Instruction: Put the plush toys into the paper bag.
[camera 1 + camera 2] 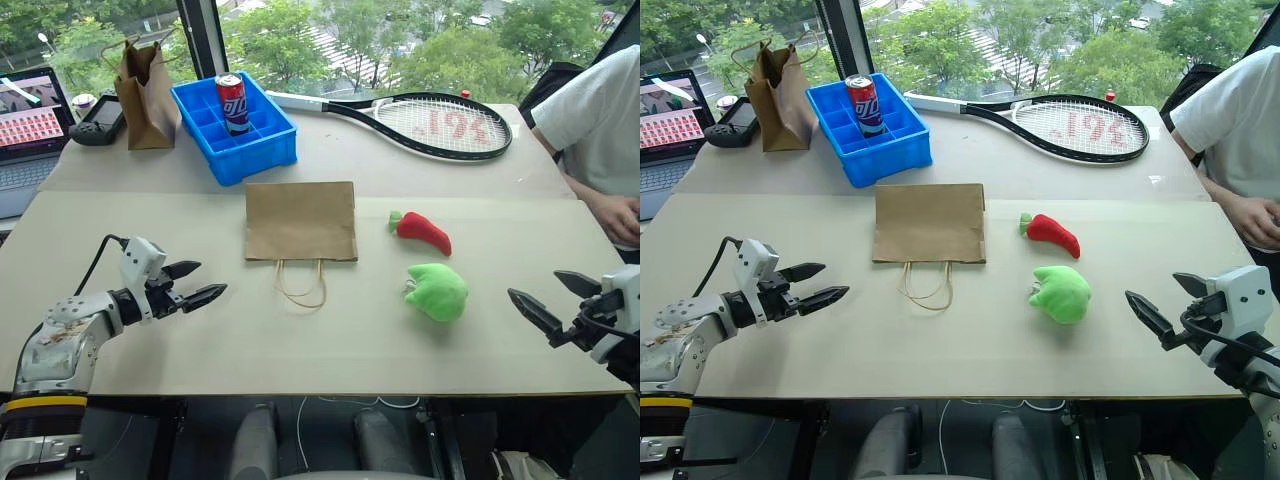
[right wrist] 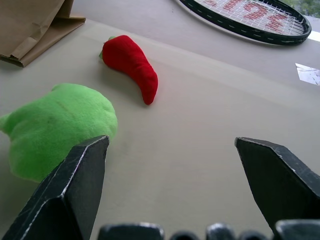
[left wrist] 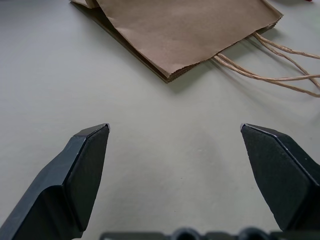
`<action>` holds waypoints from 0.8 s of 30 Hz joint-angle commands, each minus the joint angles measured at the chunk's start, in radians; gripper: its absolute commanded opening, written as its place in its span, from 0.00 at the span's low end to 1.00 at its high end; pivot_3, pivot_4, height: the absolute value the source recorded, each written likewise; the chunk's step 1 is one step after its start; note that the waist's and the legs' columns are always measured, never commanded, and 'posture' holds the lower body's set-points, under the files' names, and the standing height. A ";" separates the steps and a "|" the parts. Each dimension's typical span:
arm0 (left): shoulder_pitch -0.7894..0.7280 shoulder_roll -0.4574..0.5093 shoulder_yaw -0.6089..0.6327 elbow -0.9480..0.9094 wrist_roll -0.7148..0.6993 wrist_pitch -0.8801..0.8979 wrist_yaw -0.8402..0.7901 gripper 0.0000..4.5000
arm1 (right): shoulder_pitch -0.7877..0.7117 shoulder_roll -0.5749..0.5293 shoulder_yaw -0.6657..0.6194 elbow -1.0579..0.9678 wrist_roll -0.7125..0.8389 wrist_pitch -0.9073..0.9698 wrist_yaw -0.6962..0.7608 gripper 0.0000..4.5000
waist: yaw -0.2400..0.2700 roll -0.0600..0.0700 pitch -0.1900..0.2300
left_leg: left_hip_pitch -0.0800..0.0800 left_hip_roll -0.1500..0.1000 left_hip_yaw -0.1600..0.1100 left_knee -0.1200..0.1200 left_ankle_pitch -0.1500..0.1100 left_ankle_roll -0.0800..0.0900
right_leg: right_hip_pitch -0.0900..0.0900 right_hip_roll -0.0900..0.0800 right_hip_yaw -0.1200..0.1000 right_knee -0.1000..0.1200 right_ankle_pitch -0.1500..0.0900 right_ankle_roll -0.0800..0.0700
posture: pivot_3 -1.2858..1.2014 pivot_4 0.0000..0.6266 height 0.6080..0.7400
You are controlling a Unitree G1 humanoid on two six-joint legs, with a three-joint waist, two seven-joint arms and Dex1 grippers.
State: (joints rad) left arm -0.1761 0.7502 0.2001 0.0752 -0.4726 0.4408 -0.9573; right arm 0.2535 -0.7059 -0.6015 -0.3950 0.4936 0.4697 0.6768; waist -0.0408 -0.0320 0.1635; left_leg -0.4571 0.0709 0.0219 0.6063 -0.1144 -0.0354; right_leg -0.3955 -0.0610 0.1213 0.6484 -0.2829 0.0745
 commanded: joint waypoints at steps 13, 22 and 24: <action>-0.452 0.184 -0.318 -0.003 0.012 -0.019 -0.619 1.00 | -0.327 -0.439 0.168 -0.368 0.513 0.427 0.095 0.99 | 0.002 0.001 0.000 | 0.003 0.000 0.000 0.000 -0.001 0.003 | 0.004 0.000 0.000 -0.002 -0.005 -0.006 | 0.52 0.24 1.00; -0.567 -0.019 -0.459 0.202 0.202 -0.265 -0.606 1.00 | -0.484 -0.353 0.478 -0.442 0.370 0.443 -0.100 0.99 | 0.007 0.000 0.001 | -0.004 0.000 -0.001 0.003 0.000 0.003 | -0.002 0.000 0.000 0.000 -0.001 0.001 | 0.52 0.24 1.00; -0.587 -0.066 -0.474 0.260 0.235 -0.311 -0.594 1.00 | -0.484 -0.338 0.496 -0.448 0.353 0.442 -0.117 0.99 | 0.008 0.000 0.001 | -0.004 0.000 -0.001 0.003 0.000 0.003 | -0.002 0.000 0.000 0.000 -0.001 0.001 | 0.52 0.24 1.00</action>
State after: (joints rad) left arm -0.7210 0.6984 -0.2723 0.3087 -0.2662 0.1839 -1.5626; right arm -0.2193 -1.0490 -0.1011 -0.8159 0.8640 0.9159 0.5804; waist -0.0323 -0.0320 0.1642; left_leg -0.4616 0.0705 0.0212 0.6096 -0.1148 -0.0322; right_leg -0.3980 -0.0605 0.1212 0.6489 -0.2835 0.0754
